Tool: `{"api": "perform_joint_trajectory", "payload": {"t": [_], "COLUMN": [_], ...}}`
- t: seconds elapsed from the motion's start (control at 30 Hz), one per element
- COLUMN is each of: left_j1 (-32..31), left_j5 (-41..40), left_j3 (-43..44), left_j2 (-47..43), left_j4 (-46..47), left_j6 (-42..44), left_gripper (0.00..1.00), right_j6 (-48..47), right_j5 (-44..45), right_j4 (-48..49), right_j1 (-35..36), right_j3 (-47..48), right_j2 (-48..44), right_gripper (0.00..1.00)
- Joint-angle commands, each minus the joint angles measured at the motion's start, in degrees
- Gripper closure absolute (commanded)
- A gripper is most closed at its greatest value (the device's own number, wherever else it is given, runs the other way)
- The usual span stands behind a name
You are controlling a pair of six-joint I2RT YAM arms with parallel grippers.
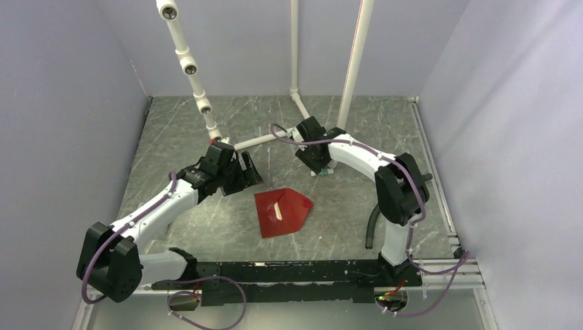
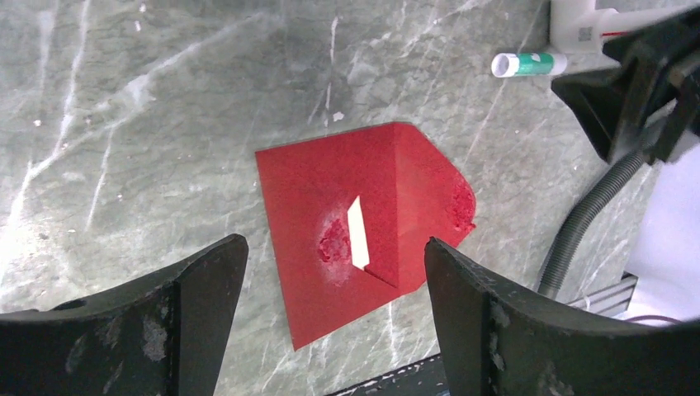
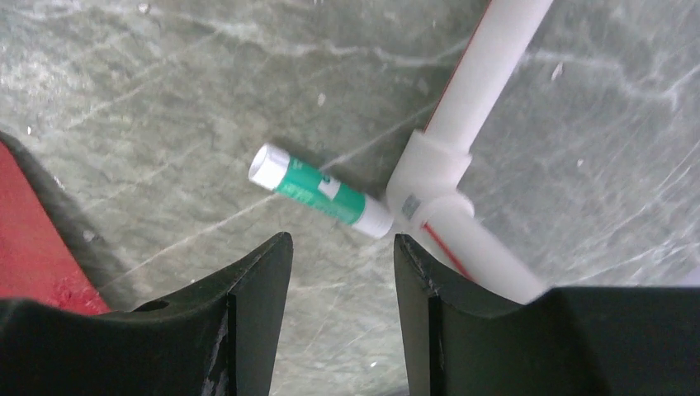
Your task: Place the letter into the envelope and seal it
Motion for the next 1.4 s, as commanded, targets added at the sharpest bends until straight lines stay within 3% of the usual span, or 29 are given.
{"api": "perform_joint_trajectory", "payload": {"t": [0.0, 0.13, 0.3, 0.83, 1.13, 1.37], "left_j1": [0.1, 0.4, 1.5, 3.9, 4.4, 4.7], "left_j5": [3.2, 3.7, 6.5, 6.7, 6.3, 6.0], "left_j3": [3.0, 4.8, 4.6, 4.5, 4.1, 3.2], "left_j2": [1.8, 4.6, 6.5, 6.6, 5.4, 3.7], "left_j4": [3.7, 3.6, 4.8, 4.2, 4.1, 3.8], "left_j6": [2.5, 3.4, 2.8, 2.2, 2.3, 2.3], "left_gripper": [0.16, 0.16, 0.17, 0.17, 0.17, 0.16], "right_j6": [-8.4, -10.7, -13.8, -14.5, -14.5, -14.4], "right_j5": [-3.0, -4.3, -12.5, -14.0, -16.0, -13.1], "right_j4": [-7.4, -10.8, -10.9, -8.9, -8.5, -7.1], "right_j1": [-0.4, -1.5, -3.2, -5.1, -4.5, -2.7], "right_j3": [8.4, 10.2, 10.2, 10.9, 9.0, 6.9], "right_j2": [4.6, 7.8, 6.6, 11.9, 12.0, 12.0], "right_gripper": [0.48, 0.49, 0.49, 0.51, 0.6, 0.57]}}
